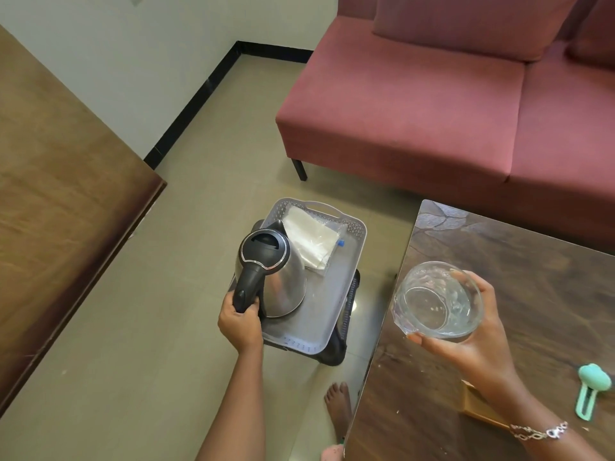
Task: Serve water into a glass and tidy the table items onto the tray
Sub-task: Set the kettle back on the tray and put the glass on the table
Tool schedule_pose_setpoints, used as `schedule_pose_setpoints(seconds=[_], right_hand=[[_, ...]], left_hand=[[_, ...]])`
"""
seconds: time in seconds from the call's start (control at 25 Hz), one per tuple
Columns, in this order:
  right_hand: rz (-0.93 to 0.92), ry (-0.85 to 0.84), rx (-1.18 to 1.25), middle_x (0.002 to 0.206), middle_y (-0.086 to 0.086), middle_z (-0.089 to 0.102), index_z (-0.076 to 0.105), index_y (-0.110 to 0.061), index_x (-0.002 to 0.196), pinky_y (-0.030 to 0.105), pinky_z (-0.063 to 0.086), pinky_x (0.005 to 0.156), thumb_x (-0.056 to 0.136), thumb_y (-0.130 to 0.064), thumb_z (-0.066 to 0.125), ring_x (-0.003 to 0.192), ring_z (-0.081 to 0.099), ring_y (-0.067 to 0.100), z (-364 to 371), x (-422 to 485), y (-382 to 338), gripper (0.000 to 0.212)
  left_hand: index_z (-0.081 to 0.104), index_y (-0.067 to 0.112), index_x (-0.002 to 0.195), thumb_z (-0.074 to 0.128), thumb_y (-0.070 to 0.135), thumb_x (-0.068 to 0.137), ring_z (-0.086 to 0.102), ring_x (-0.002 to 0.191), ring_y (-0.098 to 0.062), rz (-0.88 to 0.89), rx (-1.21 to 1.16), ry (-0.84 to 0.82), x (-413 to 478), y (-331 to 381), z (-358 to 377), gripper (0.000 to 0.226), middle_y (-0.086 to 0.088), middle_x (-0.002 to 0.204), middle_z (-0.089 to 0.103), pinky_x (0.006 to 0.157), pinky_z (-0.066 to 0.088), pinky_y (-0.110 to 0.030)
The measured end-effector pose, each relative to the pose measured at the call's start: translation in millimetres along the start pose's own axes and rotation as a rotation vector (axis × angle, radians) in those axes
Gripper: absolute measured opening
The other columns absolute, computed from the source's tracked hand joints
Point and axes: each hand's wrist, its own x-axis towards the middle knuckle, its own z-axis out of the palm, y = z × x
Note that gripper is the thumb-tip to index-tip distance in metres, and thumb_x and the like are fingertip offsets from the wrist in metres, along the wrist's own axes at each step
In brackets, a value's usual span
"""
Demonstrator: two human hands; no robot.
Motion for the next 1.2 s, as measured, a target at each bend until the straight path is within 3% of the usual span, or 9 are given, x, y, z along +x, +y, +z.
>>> schedule_pose_setpoints(seconds=[0.2, 0.52, 0.68, 0.76, 0.88, 0.96, 1.04, 1.12, 1.2], right_hand=[[-0.018, 0.009, -0.005, 0.116, -0.035, 0.046, 0.036, -0.041, 0.119, 0.004, 0.041, 0.089, 0.039, -0.058, 0.08, 0.109, 0.05, -0.007, 1, 3, 2, 0.094], [-0.06, 0.034, 0.014, 0.116, -0.035, 0.046, 0.034, -0.045, 0.119, 0.002, 0.04, 0.086, 0.046, -0.043, 0.08, 0.111, 0.049, -0.007, -3, -1, -2, 0.087], [-0.063, 0.059, 0.014, 0.116, -0.038, 0.044, 0.032, -0.051, 0.118, 0.003, 0.04, 0.086, 0.047, -0.043, 0.08, 0.111, 0.048, -0.007, -9, -5, -4, 0.086], [-0.057, 0.07, 0.008, 0.116, -0.04, 0.043, 0.03, -0.054, 0.118, 0.002, 0.04, 0.086, 0.048, -0.044, 0.079, 0.112, 0.047, -0.009, -12, -8, -6, 0.086], [-0.035, 0.084, 0.025, 0.115, -0.04, 0.044, 0.03, -0.051, 0.119, 0.002, 0.041, 0.086, 0.048, -0.043, 0.08, 0.111, 0.048, -0.008, -16, -13, -6, 0.087], [-0.016, 0.111, 0.038, 0.115, -0.039, 0.045, 0.031, -0.044, 0.121, 0.002, 0.041, 0.086, 0.048, -0.042, 0.08, 0.111, 0.049, -0.008, -20, -17, -6, 0.088], [-0.005, 0.145, 0.033, 0.116, -0.039, 0.045, 0.031, -0.041, 0.121, 0.002, 0.04, 0.086, 0.048, -0.042, 0.08, 0.11, 0.049, -0.008, -23, -23, -8, 0.088], [-0.002, 0.179, 0.008, 0.117, -0.04, 0.045, 0.032, -0.037, 0.121, 0.002, 0.04, 0.085, 0.05, -0.041, 0.08, 0.109, 0.05, -0.01, -27, -30, -7, 0.086], [0.013, 0.206, 0.002, 0.117, -0.038, 0.047, 0.032, -0.036, 0.12, 0.004, 0.041, 0.085, 0.05, -0.04, 0.081, 0.108, 0.052, -0.009, -30, -36, -6, 0.085]], left_hand=[[0.059, -0.007, 0.092, 0.07, -0.002, 0.069, 0.055, 0.081, -0.044, -0.003, 0.027, -0.022, -1, -9, 2, 0.026, -0.03, 0.088, 0.062, 0.071, 0.048, -0.044], [0.057, 0.009, 0.1, 0.073, 0.011, 0.073, 0.059, 0.091, -0.038, -0.027, 0.151, -0.139, -2, -17, -4, 0.032, -0.016, 0.097, 0.065, 0.083, 0.048, -0.046], [0.047, 0.012, 0.121, 0.079, 0.021, 0.068, 0.052, 0.112, -0.037, -0.088, 0.173, -0.207, -3, -4, -10, 0.063, -0.016, 0.122, 0.055, 0.093, 0.043, -0.053], [0.033, 0.006, 0.136, 0.076, 0.035, 0.07, 0.04, 0.127, -0.036, 0.025, 0.169, -0.142, -20, 20, -14, 0.084, -0.019, 0.138, 0.04, 0.102, 0.035, -0.054], [0.033, 0.002, 0.136, 0.056, 0.05, 0.075, 0.037, 0.131, -0.031, 0.375, 0.074, -0.145, -48, 70, -15, 0.08, -0.017, 0.14, 0.039, 0.109, 0.032, -0.046], [0.046, 0.009, 0.125, 0.057, 0.047, 0.079, 0.049, 0.122, -0.026, 0.357, -0.052, -0.367, -70, 109, -9, 0.061, -0.008, 0.128, 0.052, 0.103, 0.04, -0.037], [0.055, 0.015, 0.114, 0.06, 0.042, 0.082, 0.055, 0.116, -0.021, 0.18, -0.117, -0.793, -102, 146, -3, 0.043, -0.004, 0.117, 0.06, 0.101, 0.041, -0.032], [0.057, 0.022, 0.108, 0.062, 0.046, 0.078, 0.054, 0.117, -0.017, -0.027, -0.098, -1.184, -133, 165, 6, 0.039, -0.004, 0.119, 0.06, 0.105, 0.041, -0.035], [0.055, 0.022, 0.112, 0.066, 0.052, 0.071, 0.054, 0.118, -0.016, -0.129, -0.025, -1.415, -153, 168, 13, 0.052, -0.004, 0.124, 0.059, 0.104, 0.041, -0.035]])
